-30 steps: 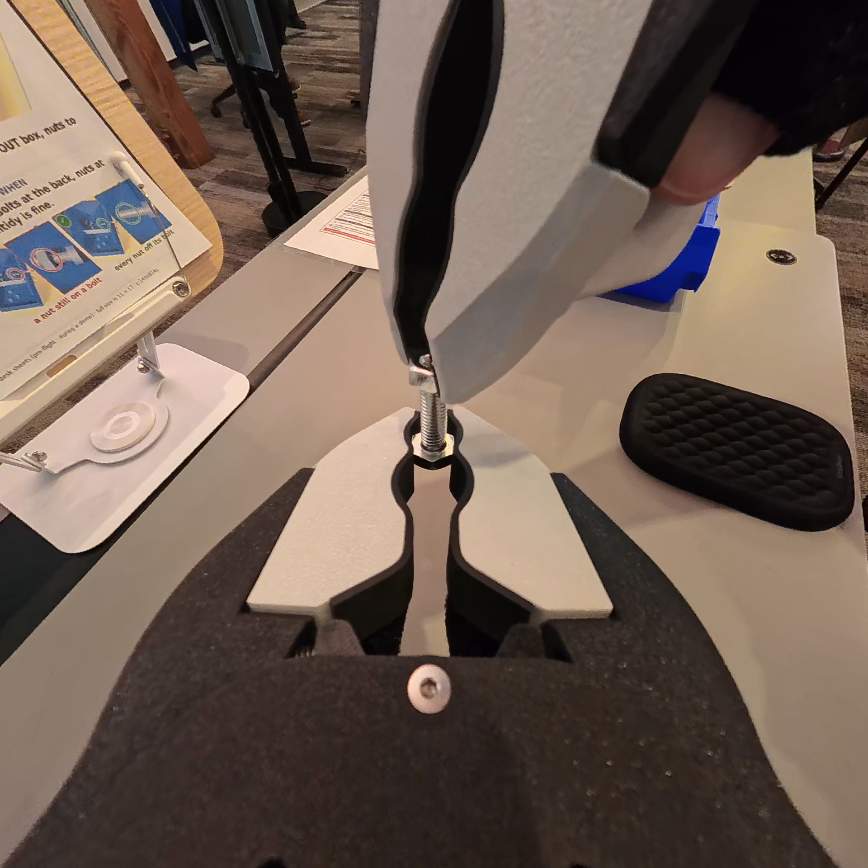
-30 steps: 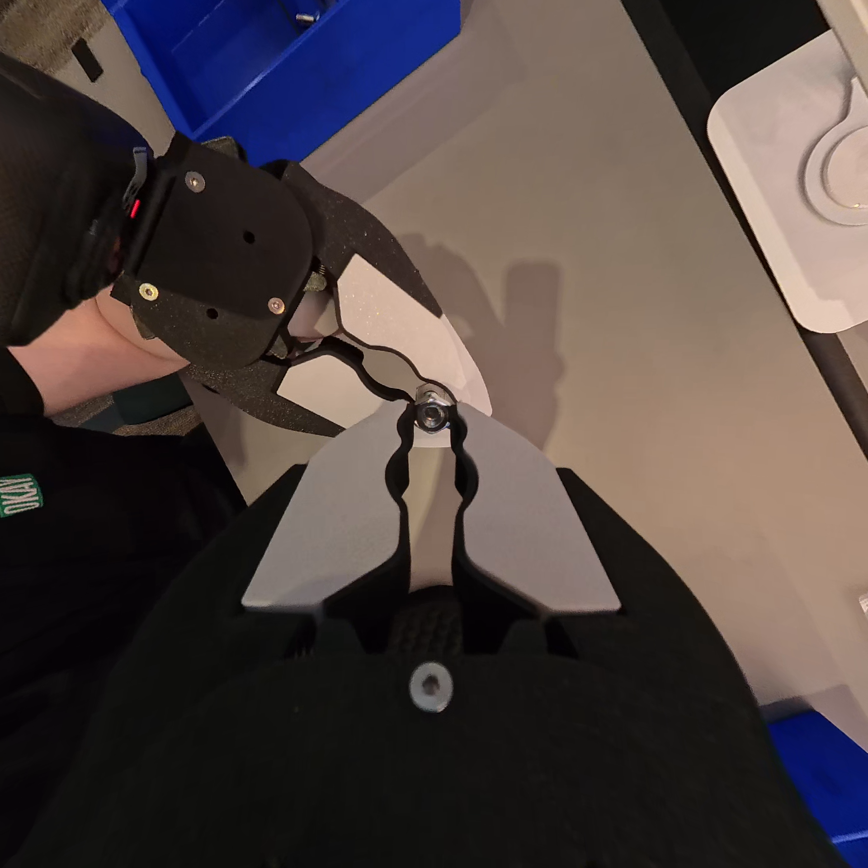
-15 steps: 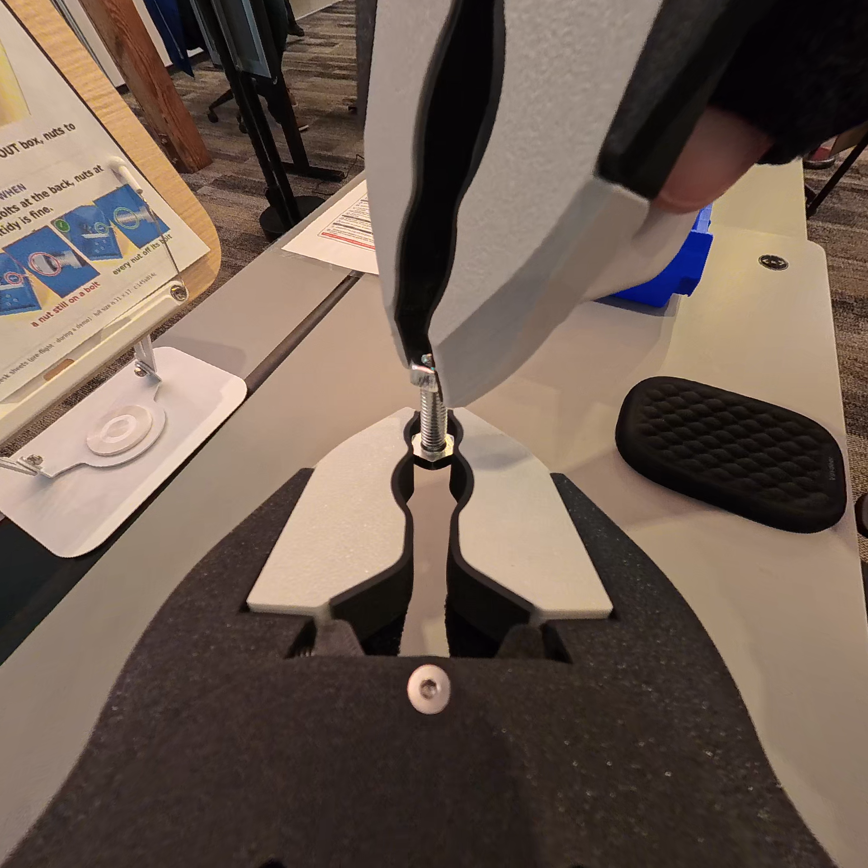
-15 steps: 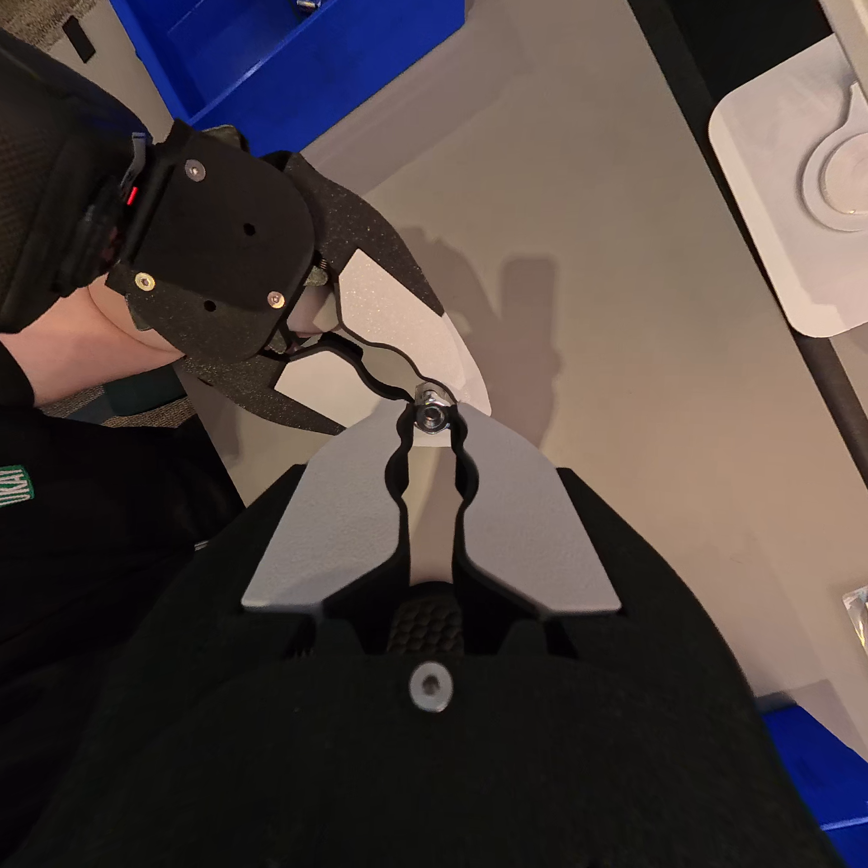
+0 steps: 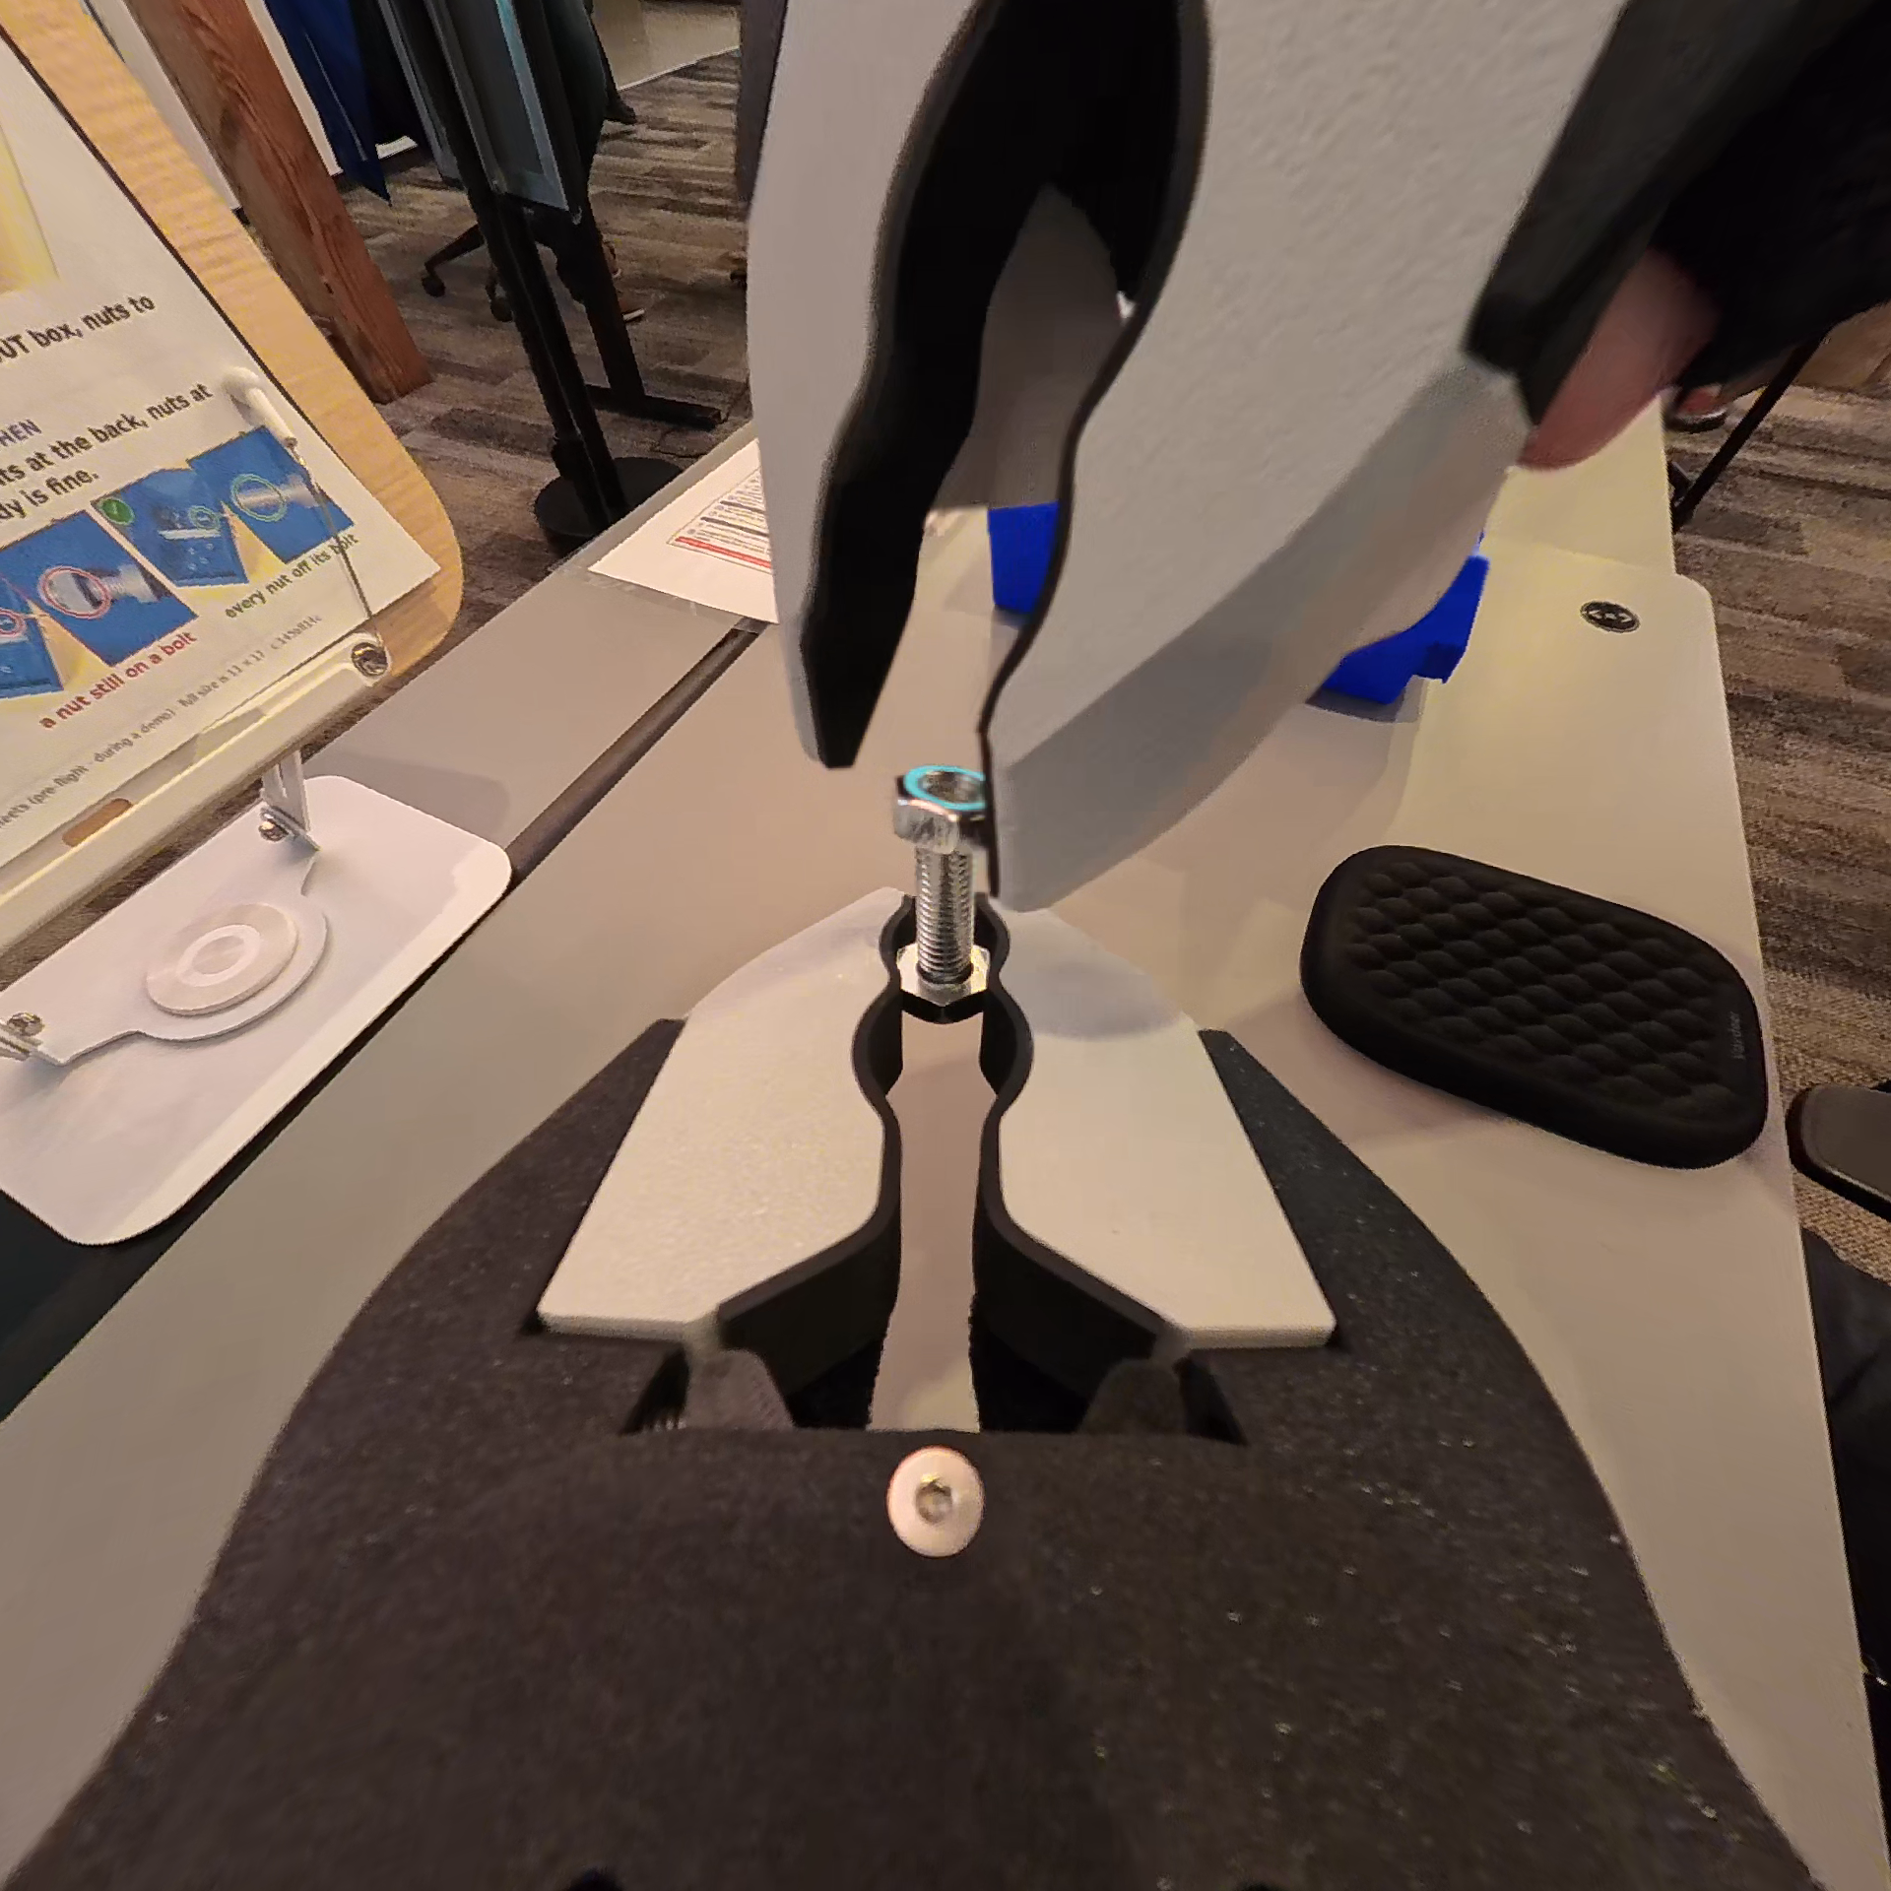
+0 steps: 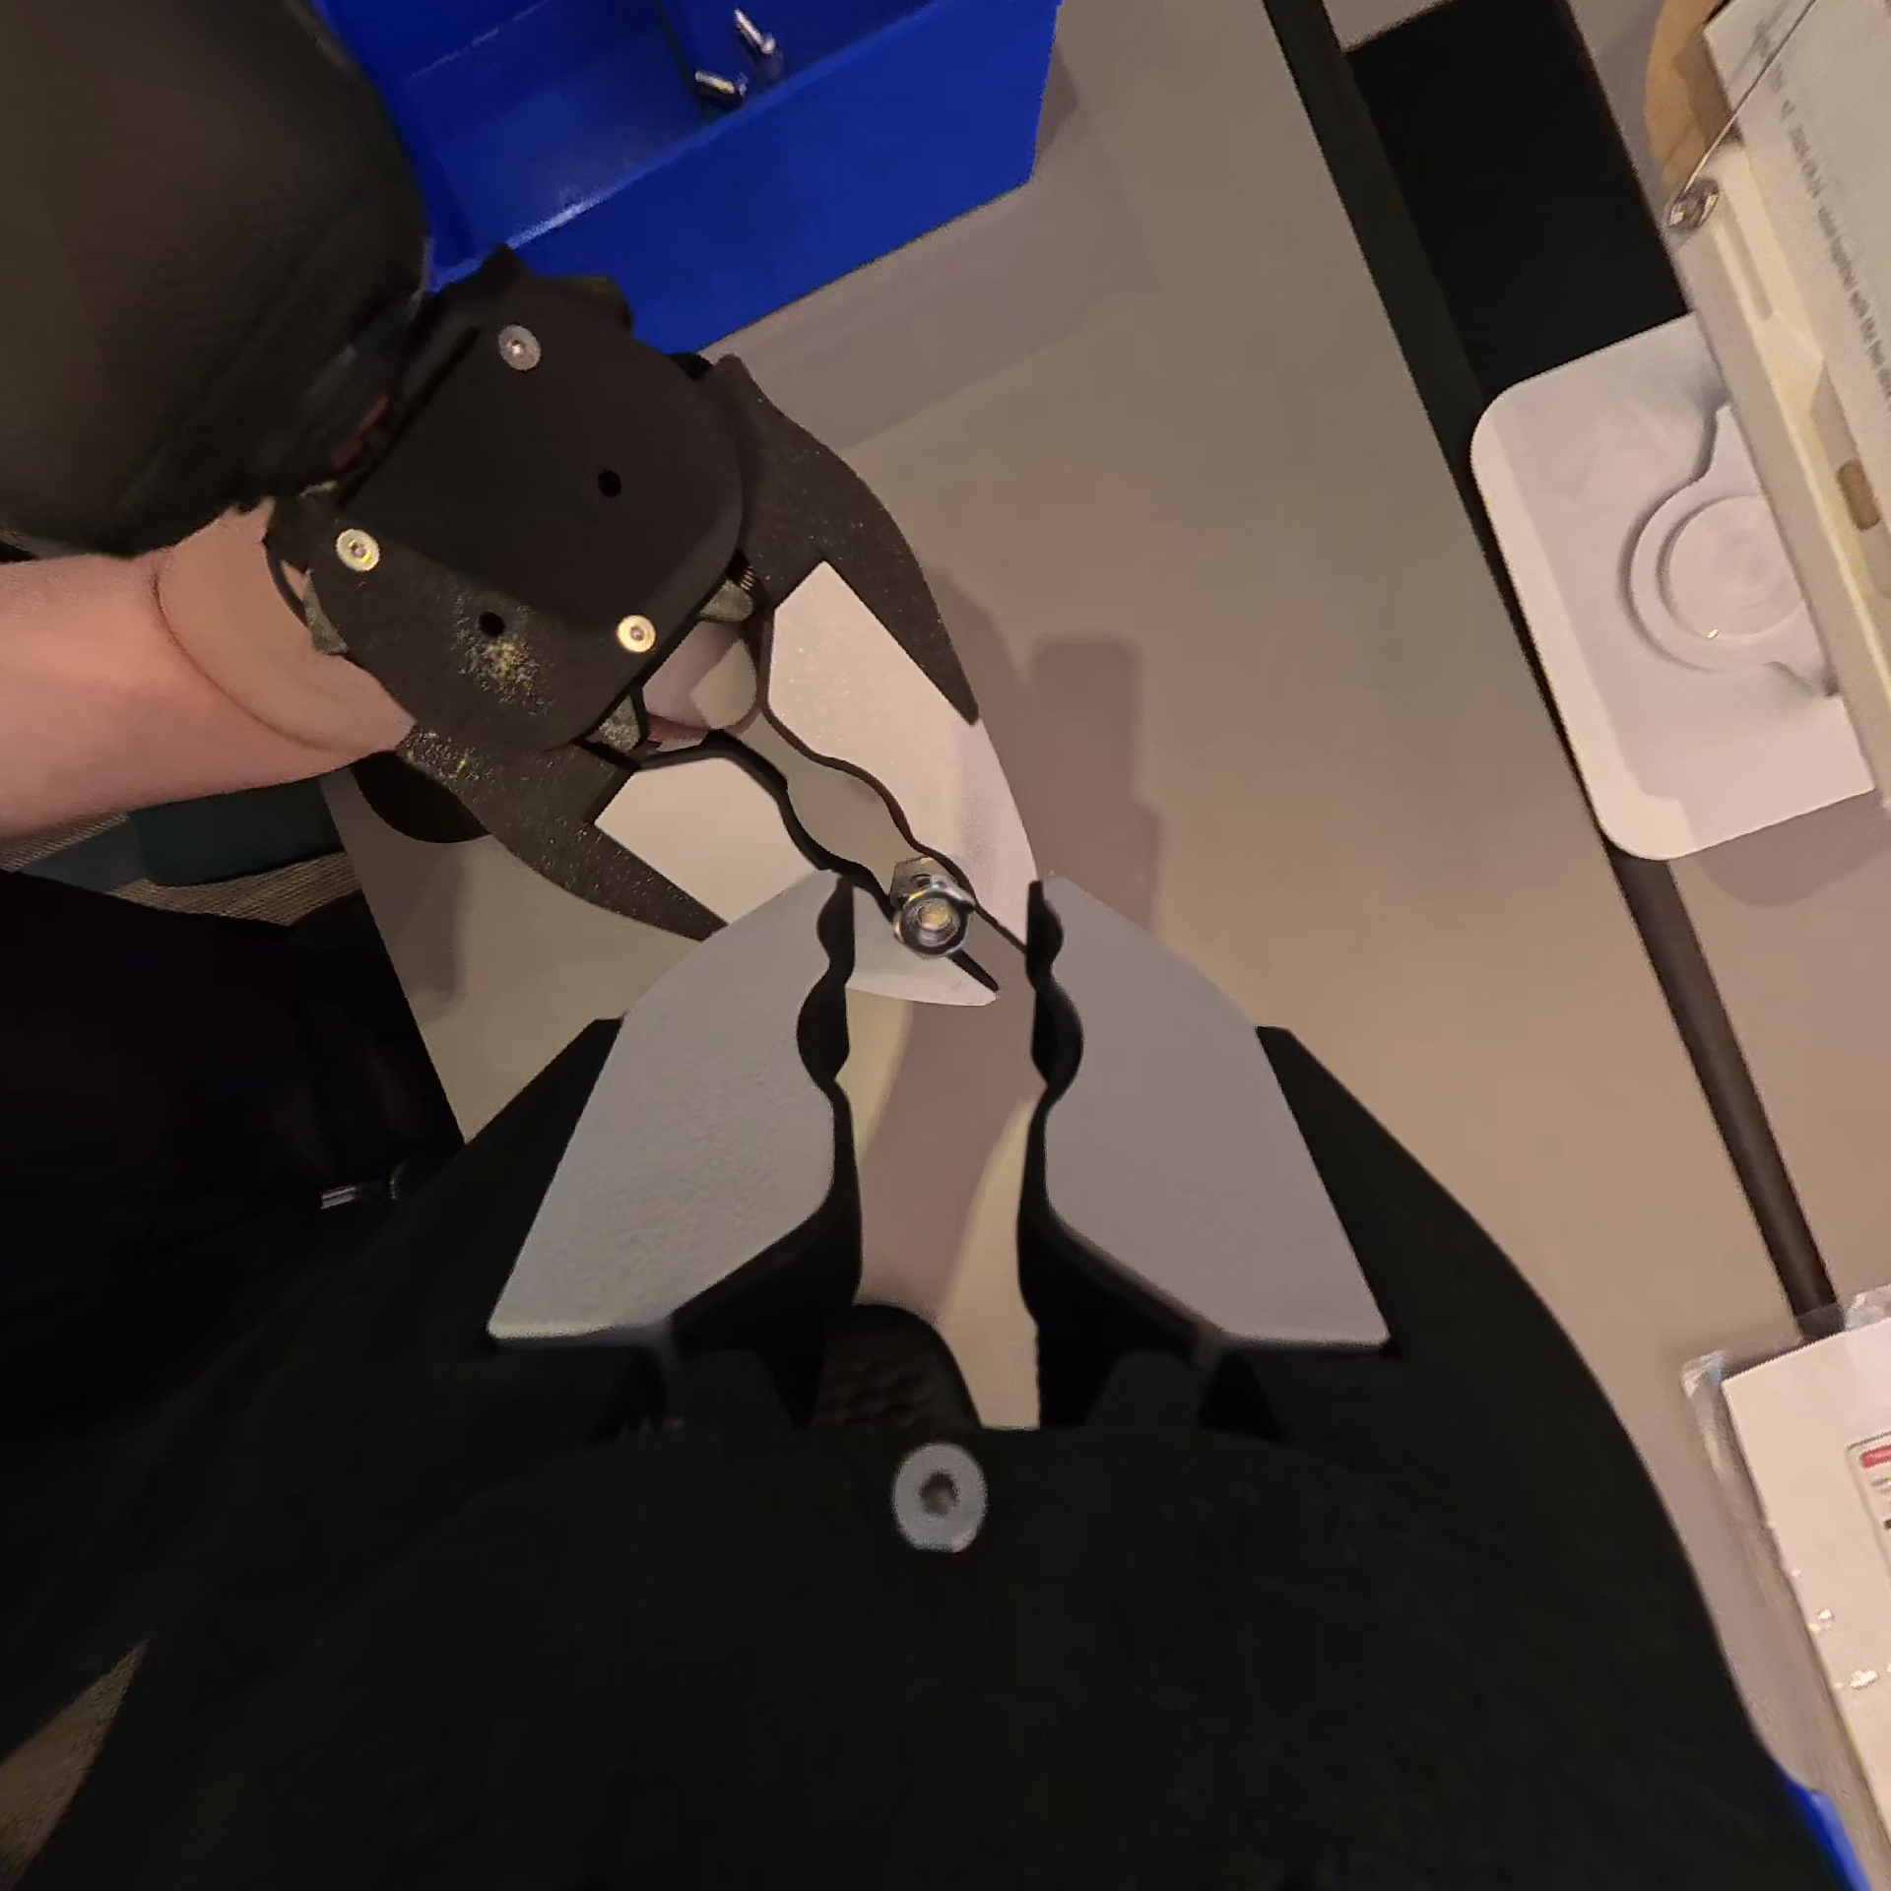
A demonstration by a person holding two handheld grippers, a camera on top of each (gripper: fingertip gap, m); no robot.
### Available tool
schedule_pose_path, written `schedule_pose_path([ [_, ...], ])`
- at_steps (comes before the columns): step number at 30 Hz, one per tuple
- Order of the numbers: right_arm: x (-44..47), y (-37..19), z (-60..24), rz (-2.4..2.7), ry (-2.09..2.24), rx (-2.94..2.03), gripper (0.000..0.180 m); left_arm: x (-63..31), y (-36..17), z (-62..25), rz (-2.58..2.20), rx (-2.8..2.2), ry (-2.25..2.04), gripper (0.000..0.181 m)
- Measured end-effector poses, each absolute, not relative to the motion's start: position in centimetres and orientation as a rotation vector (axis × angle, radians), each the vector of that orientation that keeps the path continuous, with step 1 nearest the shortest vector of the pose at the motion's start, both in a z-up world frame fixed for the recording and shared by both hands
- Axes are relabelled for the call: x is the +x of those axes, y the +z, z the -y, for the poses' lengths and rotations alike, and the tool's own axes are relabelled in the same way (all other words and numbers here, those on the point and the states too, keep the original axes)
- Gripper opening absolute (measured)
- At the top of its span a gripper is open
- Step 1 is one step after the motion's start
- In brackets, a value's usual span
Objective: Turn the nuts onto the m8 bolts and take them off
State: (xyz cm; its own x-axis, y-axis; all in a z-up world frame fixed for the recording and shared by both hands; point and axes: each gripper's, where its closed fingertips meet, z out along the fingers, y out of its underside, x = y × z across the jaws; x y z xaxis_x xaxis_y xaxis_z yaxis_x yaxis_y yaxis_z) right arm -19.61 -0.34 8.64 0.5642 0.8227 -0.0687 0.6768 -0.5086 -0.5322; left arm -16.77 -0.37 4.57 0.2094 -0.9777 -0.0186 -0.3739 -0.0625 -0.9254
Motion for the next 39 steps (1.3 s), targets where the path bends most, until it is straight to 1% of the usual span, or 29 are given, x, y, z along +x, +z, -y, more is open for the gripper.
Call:
schedule_pose_path([
  [5,-19.3,11.4,0.6,1.320,0.437,-2.132,0.039,-17.1,5.3,1.2,-1.331,-1.570,-0.941,0.010],
  [9,-18.7,13.3,3.1,1.615,0.479,-1.844,0.036,-17.1,6.0,2.5,-1.367,-1.526,-1.048,0.010],
  [15,-18.8,12.4,4.6,1.814,0.367,-1.667,0.029,-17.0,6.7,4.0,-1.399,-1.482,-1.147,0.010],
  [24,-19.9,11.6,5.1,1.916,0.356,-1.628,0.023,-16.7,6.9,5.3,-1.446,-1.449,-1.165,0.010],
  [39,-19.7,10.9,5.2,1.936,0.378,-1.654,0.014,-16.7,7.2,5.8,-1.457,-1.429,-1.163,0.010],
])
